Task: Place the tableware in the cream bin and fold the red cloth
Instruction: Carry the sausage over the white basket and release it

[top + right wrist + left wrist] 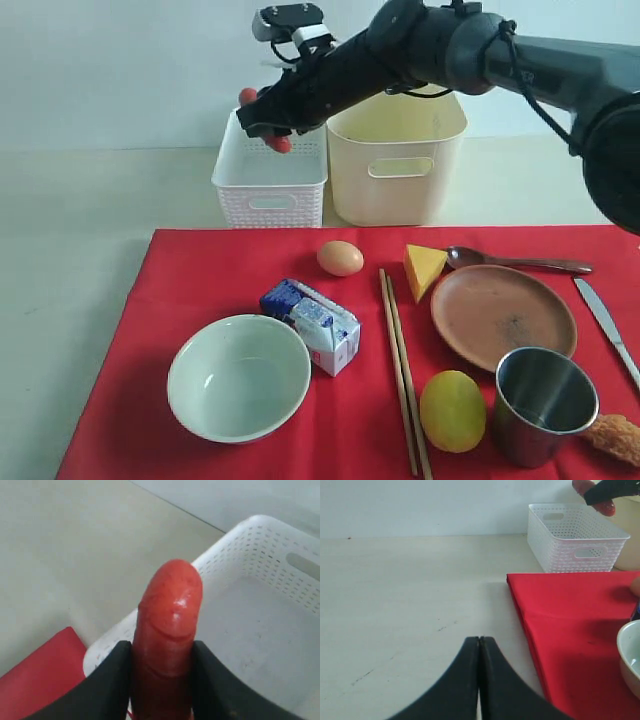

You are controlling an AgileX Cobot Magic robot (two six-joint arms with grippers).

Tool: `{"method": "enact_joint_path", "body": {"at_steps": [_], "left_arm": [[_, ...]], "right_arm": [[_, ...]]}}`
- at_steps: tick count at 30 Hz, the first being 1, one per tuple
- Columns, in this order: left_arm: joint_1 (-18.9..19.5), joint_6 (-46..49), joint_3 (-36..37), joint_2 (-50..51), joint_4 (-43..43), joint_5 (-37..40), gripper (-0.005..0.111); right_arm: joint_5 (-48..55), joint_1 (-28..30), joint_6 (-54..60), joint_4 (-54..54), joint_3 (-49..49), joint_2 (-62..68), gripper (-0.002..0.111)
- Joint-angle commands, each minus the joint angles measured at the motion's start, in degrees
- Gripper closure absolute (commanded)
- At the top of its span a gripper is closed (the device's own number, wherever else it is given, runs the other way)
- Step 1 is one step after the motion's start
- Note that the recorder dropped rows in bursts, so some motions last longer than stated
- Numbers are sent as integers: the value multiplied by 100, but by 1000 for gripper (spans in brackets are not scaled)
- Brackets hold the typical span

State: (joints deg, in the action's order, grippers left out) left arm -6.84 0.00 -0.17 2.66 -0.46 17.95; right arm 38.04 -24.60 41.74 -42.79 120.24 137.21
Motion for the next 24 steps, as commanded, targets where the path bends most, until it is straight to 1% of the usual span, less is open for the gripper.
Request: {"method": "enact_joint_path", "body": {"at_steps": [1, 15, 16, 17, 18, 19, 20, 24], "left_arm": [[24, -30, 17, -24, -35, -32, 107], [24, -30, 17, -24, -35, -32, 107], [24, -30, 17, -24, -35, -32, 107], [24, -30, 17, -24, -35, -32, 107], [24, -30, 17, -24, -35, -32, 107], [24, -30, 17, -24, -35, -32, 107], [24, -30, 17, -24, -35, -32, 107], [24, -30, 17, -24, -35, -32, 107]], "right_arm": [[-233, -6, -52, 480, 86, -6, 108], [-219, -6, -95, 579, 72, 49, 107], [-172, -6, -25, 579, 72, 49, 101], [-147, -6, 38, 579, 72, 49, 98], [-73, -6, 57, 579, 72, 49, 90], [-43, -6, 57, 579, 72, 49, 87], [1, -6, 57, 579, 72, 39, 81], [193, -6, 57, 576, 72, 12, 69]]}}
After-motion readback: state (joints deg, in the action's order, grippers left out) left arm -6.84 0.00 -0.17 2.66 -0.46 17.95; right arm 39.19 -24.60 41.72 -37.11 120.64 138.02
